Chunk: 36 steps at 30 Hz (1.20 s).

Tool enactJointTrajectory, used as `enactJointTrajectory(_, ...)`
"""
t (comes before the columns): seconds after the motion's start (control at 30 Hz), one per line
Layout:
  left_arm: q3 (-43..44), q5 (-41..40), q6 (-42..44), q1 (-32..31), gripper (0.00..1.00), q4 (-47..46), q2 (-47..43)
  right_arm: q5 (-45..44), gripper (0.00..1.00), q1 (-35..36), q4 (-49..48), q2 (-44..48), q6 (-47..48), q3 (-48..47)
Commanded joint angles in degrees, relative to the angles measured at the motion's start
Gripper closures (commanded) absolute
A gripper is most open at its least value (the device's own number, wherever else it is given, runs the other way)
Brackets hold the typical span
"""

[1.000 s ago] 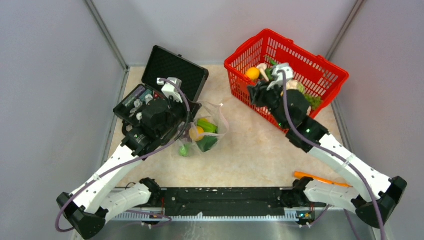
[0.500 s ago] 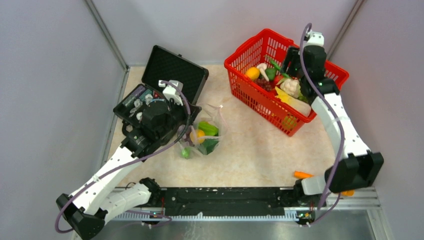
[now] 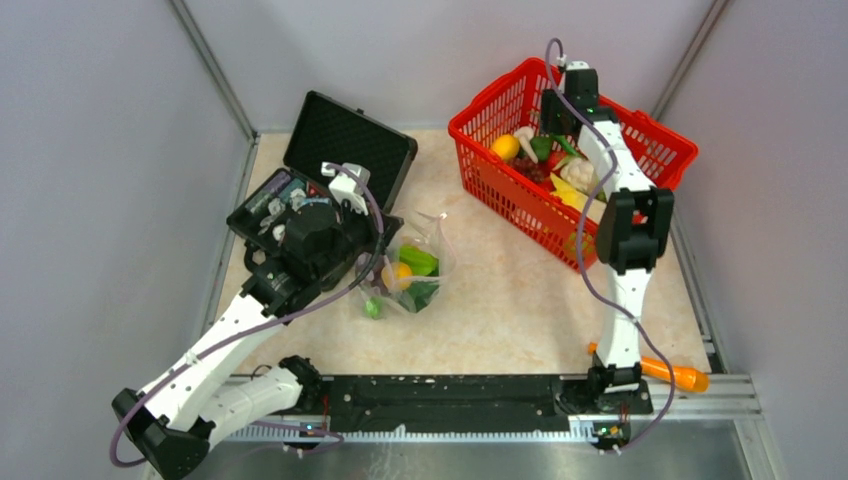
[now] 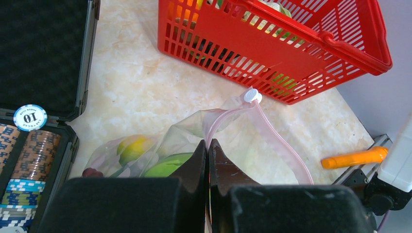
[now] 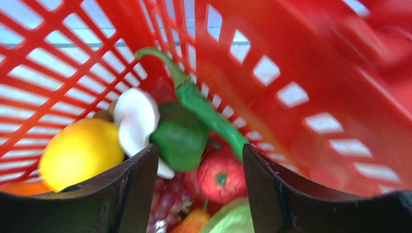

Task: Place the food in the zip-top bag and seal the zipper
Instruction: Pick up the fake vegetable from the bin.

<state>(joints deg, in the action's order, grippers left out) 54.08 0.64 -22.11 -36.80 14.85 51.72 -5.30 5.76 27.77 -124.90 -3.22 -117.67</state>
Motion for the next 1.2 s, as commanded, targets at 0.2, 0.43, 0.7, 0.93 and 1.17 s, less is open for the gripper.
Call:
enactJointTrajectory(0.2,-0.58,-2.62,3.42,0.17,1.0,-1.08,-3.13,-6.03,0.36,-0.37,1.56,-13.55,8.04,-15.37)
enactJointTrajectory(0.43,-0.91,-3.16,3.65,0.19,1.0,-1.3,-3.17,-5.67,0.41,-0.65,-3.06,-3.96,3.96,-2.08)
enactJointTrajectory(0.7,-0.34,-1.74,3.37,0.21,1.0,-1.75,-1.78,-1.79,0.34,-0.59,0.99,9.5,-1.87,-0.96)
enactJointTrajectory(0.93,0.76,-0.94,4.33,0.23,1.0,-0.28,-1.23,-2.9,0.31,-1.44,0.59,18.23,-3.82,12.79)
enactJointTrajectory(1.17,-0.1,-0.91,2.62,0.23,1.0,-0.68,-1.57,23.95,0.31,-1.18,12.63,16.49,4.0,11.94)
